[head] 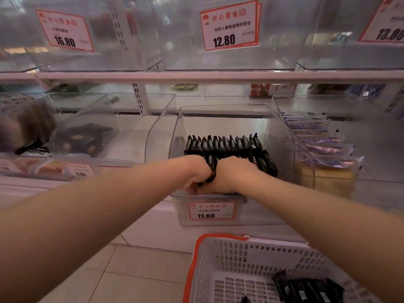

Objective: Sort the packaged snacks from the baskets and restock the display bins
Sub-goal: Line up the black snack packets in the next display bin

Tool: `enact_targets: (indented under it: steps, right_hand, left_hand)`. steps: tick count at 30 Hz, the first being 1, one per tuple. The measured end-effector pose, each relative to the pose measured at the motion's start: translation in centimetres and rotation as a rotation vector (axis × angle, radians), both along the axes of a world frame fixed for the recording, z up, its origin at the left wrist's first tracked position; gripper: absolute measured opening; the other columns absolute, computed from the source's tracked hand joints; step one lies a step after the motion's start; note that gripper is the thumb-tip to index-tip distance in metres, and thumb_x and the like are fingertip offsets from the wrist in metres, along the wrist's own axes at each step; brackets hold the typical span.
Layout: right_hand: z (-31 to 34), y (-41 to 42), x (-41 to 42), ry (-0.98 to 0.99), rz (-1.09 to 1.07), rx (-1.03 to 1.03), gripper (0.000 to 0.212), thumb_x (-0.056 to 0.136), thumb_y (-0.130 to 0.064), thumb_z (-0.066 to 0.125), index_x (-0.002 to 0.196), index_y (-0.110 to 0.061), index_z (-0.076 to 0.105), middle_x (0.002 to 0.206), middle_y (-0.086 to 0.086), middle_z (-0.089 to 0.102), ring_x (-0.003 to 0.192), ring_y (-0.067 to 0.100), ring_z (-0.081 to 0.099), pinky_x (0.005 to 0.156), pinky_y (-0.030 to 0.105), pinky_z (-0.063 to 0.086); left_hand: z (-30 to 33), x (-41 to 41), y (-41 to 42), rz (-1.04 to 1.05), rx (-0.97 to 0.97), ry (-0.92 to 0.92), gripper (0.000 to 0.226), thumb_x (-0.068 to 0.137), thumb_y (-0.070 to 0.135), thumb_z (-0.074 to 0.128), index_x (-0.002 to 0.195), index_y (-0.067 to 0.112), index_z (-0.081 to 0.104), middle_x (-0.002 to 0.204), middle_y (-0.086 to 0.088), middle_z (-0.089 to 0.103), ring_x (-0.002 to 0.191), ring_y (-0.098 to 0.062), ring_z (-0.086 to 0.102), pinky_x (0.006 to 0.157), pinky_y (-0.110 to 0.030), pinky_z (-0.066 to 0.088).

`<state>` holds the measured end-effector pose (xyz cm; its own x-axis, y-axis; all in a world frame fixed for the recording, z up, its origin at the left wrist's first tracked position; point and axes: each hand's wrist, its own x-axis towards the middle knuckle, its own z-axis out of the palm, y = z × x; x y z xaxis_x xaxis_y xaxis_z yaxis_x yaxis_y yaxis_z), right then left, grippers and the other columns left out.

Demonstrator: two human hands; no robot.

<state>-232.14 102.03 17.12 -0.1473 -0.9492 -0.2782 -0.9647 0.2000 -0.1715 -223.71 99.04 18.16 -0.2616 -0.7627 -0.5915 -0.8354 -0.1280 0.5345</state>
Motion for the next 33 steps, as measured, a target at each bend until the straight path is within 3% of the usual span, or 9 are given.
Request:
enact_targets:
  steps: [4,7,13,18,21,23,26,28,33]
  right_hand:
    - [1.0,0.5,-3.3,-0.435,-0.053,0.182,0.047,0.066,-0.058,0.075,0.072,-0.017,0.053,0.077,0.001,0.058,0.064,0.015,0.060,0.047,0.021,0.050]
    - [0.6,0.4,-5.5,-0.636,-0.206,0.230,0.036,0.075,-0.036,0.077,0.079,-0.008,0.053,0.084,0.009,0.058,0.071,0.019,0.061,0.055,0.026,0.058]
    - [-0.9,0.5,-7.2,-0.826,-0.327,0.377,0.062,0.080,-0.049,0.065,0.112,0.004,0.055,0.102,0.016,0.062,0.087,0.024,0.064,0.078,0.032,0.056]
    - [-1.2,0.4,-6.0,-0.763,-0.246,0.467,0.062,0.076,-0.024,0.076,0.125,0.003,0.050,0.125,0.020,0.055,0.092,0.026,0.065,0.081,0.035,0.056]
    - [-1.5,0.4,-5.0,-0.699,-0.208,0.527,0.024,0.078,-0.013,0.074,0.091,0.002,0.062,0.083,0.014,0.071,0.064,0.018,0.068,0.064,0.028,0.059]
    - [-1.5,0.5,-4.6,-0.679,-0.207,0.504,0.016,0.080,-0.011,0.073,0.077,-0.001,0.060,0.058,0.008,0.067,0.050,0.015,0.065,0.051,0.024,0.057]
    - [-1.4,0.5,-4.7,-0.640,-0.192,0.412,0.016,0.079,-0.008,0.072,0.081,-0.002,0.057,0.072,0.012,0.065,0.056,0.018,0.065,0.062,0.028,0.059]
    - [-1.1,0.5,-5.0,-0.572,-0.160,0.327,0.018,0.079,-0.007,0.071,0.080,-0.003,0.053,0.075,0.014,0.062,0.049,0.019,0.064,0.051,0.029,0.057]
    - [-0.8,0.8,-5.6,-0.368,-0.038,0.276,0.026,0.080,-0.026,0.071,0.074,-0.008,0.053,0.072,0.007,0.059,0.064,0.024,0.063,0.073,0.038,0.058]
  left_hand:
    - [-0.7,0.0,0.1,-0.093,-0.139,-0.216,0.022,0.095,0.013,0.045,0.111,0.006,0.058,0.104,-0.012,0.058,0.086,-0.021,0.047,0.080,-0.030,0.043]
    - [-0.7,-0.4,0.3,-0.171,-0.122,-0.343,0.033,0.097,0.020,0.044,0.123,0.001,0.054,0.125,-0.014,0.058,0.094,-0.023,0.053,0.091,-0.031,0.044]
    - [-0.9,-0.3,-0.8,-0.083,-0.046,-0.231,0.045,0.097,0.039,0.043,0.122,0.002,0.049,0.096,-0.013,0.064,0.070,-0.021,0.058,0.058,-0.027,0.047]
    - [-0.5,-0.6,-1.1,-0.145,0.026,-0.315,0.058,0.093,0.048,0.045,0.127,0.001,0.046,0.101,-0.018,0.062,0.089,-0.031,0.065,0.082,-0.039,0.054]
    - [-0.3,-0.6,-1.2,-0.147,0.081,-0.319,0.060,0.093,0.045,0.047,0.130,-0.002,0.041,0.112,-0.021,0.060,0.101,-0.034,0.063,0.088,-0.042,0.052]
    - [-0.5,-0.5,-1.5,-0.121,0.098,-0.269,0.054,0.093,0.039,0.051,0.127,-0.003,0.044,0.102,-0.018,0.061,0.092,-0.030,0.064,0.085,-0.038,0.053]
    - [-0.6,-0.6,-2.0,-0.060,0.139,-0.164,0.057,0.091,0.037,0.055,0.131,-0.002,0.043,0.117,-0.022,0.060,0.100,-0.029,0.064,0.082,-0.034,0.053]
    - [-0.7,-1.0,-2.1,-0.036,0.222,-0.136,0.063,0.089,0.048,0.054,0.131,0.002,0.044,0.121,-0.022,0.058,0.099,-0.031,0.065,0.081,-0.038,0.055]
    - [-0.4,-1.9,-2.3,-0.096,0.393,-0.189,0.037,0.094,0.039,0.042,0.102,0.008,0.059,0.079,-0.014,0.070,0.074,-0.029,0.067,0.062,-0.040,0.057]
